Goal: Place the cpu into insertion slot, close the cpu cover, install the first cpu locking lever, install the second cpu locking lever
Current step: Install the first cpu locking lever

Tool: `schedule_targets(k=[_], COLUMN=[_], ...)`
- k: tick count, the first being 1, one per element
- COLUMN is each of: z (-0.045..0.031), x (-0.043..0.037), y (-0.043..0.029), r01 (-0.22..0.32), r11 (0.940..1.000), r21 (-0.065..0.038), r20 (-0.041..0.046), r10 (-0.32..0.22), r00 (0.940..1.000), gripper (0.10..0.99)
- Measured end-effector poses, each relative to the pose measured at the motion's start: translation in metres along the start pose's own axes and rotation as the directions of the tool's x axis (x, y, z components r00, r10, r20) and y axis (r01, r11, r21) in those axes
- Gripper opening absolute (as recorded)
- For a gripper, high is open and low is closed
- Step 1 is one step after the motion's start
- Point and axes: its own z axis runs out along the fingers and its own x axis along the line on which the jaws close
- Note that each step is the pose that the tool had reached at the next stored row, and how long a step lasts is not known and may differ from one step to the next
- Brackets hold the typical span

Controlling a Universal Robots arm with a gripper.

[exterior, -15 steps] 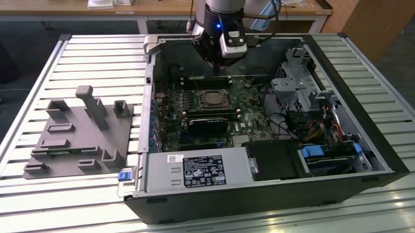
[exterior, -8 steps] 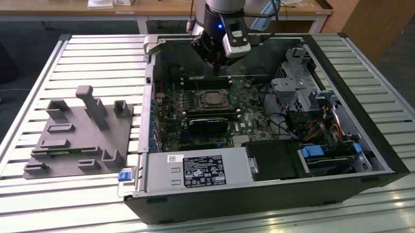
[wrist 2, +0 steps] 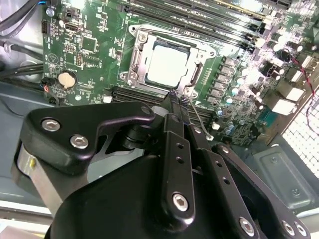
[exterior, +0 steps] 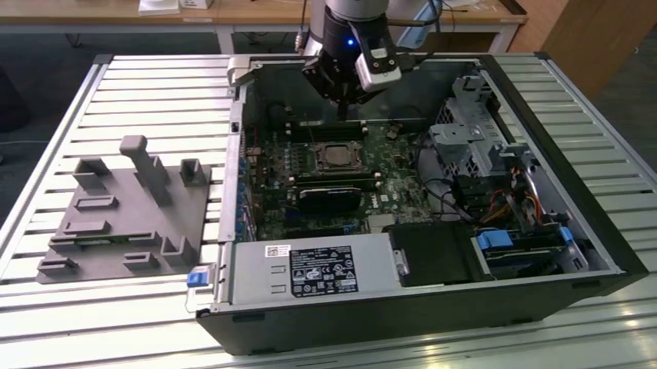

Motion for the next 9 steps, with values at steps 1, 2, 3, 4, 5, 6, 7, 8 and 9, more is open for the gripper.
schedule_targets(k=[1,2,3,4,5,6,7,8,9], z=[0.0,-0.0001,-0.0001,-0.0001,-0.0002,-0.0001,-0.0002,-0.0002,-0.0001], x=[0.0,0.0,0.0,0.0,0.0,0.0,0.0,0.0,0.0], y=[0.0,0.0,0.0,0.0,0.0,0.0,-0.0001,-0.0001,-0.0001], r01=[0.006,0.013,0.021,0.03,0.039,0.049,0.058,0.067,0.074], r11=[1.0,0.9999,0.9998,0.9995,0.9992,0.9988,0.9983,0.9978,0.9972], r21=[0.0,0.0,0.0,0.001,0.001,0.001,0.001,0.001,0.001], r20=[0.0,0.0,-0.0002,-0.0006,-0.0008,-0.0009,-0.0011,-0.0012,-0.0012], r10=[-0.006,-0.013,-0.021,-0.03,-0.039,-0.049,-0.058,-0.067,-0.074], r00=[1.0,0.9999,0.9998,0.9995,0.9992,0.9988,0.9983,0.9978,0.9972], gripper=[0.106,0.106,0.106,0.106,0.106,0.106,0.106,0.106,0.106])
